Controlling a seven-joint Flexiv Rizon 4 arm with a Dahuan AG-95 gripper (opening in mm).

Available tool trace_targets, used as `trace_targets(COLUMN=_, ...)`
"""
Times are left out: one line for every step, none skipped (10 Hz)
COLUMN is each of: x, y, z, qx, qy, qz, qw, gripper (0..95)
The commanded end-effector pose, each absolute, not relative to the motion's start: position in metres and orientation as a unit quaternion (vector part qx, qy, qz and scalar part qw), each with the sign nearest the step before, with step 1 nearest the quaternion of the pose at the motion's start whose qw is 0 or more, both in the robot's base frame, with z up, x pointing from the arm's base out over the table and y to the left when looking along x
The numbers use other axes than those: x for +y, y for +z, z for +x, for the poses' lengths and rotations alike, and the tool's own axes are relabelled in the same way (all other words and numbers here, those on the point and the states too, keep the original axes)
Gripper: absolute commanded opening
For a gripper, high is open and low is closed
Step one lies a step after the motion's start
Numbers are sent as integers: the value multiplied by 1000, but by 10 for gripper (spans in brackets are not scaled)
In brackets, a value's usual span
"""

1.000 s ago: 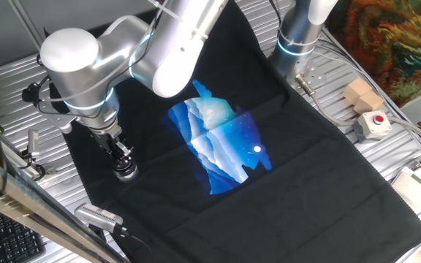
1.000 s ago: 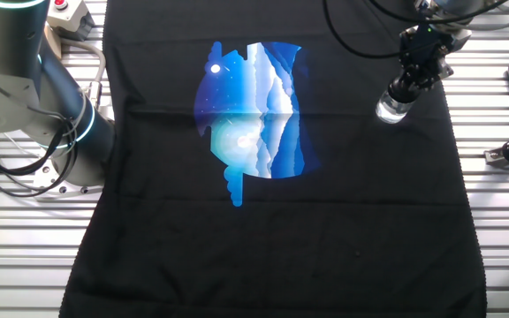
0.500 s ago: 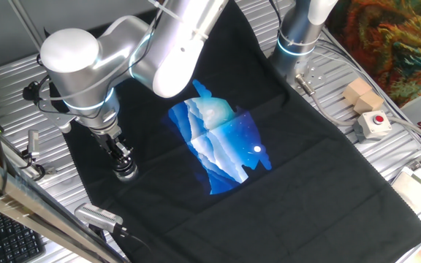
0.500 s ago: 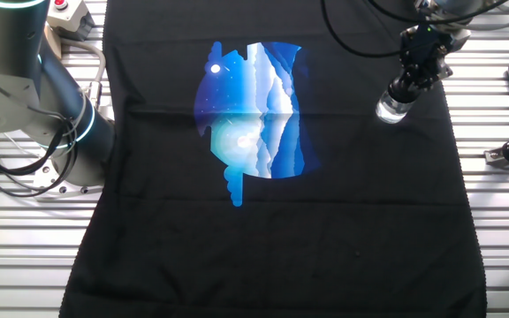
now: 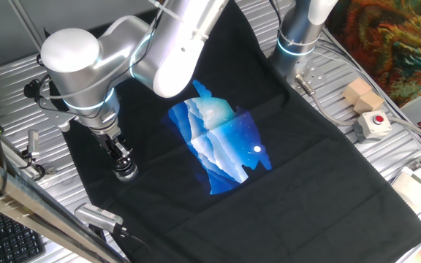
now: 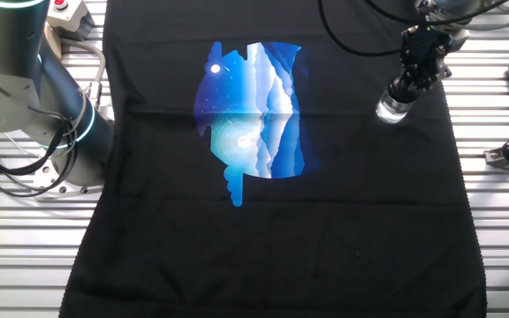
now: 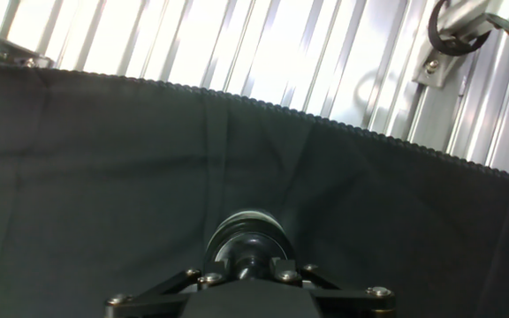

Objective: Screw the lid onto the jar

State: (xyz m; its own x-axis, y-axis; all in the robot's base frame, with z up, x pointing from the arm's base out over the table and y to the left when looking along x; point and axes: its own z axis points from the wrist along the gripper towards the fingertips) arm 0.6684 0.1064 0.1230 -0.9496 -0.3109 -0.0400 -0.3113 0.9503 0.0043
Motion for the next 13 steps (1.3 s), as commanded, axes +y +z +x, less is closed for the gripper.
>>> trace_targets(x=106, y=123, z=668, qx=989, qy=5, qz=-149, qw=19, gripper=0)
trace_targets(x=106, y=123, z=668, qx=990, qy=7, qz=-142, qw=20, gripper=0)
trace_targets(x=106, y=123, z=668, qx=990, qy=6, qz=-139, qw=20, gripper=0)
trace_targets(x=105, y=123, z=668, qx=991, qy=4, qz=-134, qw=20, gripper=0)
trace_targets(x=105, y=123, z=668, qx=991, qy=3, qz=-129, qw=21, gripper=0)
trace_targets(x=105, y=123, z=668, qx=992, qy=3, qz=-123, qw=21, gripper=0)
trace_targets(x=105, y=123, z=668, qx=993, qy=4, qz=-119, qw=21, gripper=0)
trace_targets(x=105, y=123, z=668, qx=993, qy=4, qz=-115, qw=21, gripper=0)
trace_targets(x=105, y=123, z=669, qx=994, qy=4, qz=-107, qw=22, gripper=0)
trace_targets(x=105, y=123, z=669, qx=994, qy=3, qz=-103, qw=22, gripper=0)
trace_targets(x=105, y=123, z=669, qx=995, qy=2, qz=-97, qw=21, gripper=0)
trace_targets(x=105, y=123, z=669, qx=996, qy=3, qz=-90, qw=22, gripper=0)
trace_targets(x=105, y=123, z=669, qx=996, qy=3, qz=-84, qw=23, gripper=0)
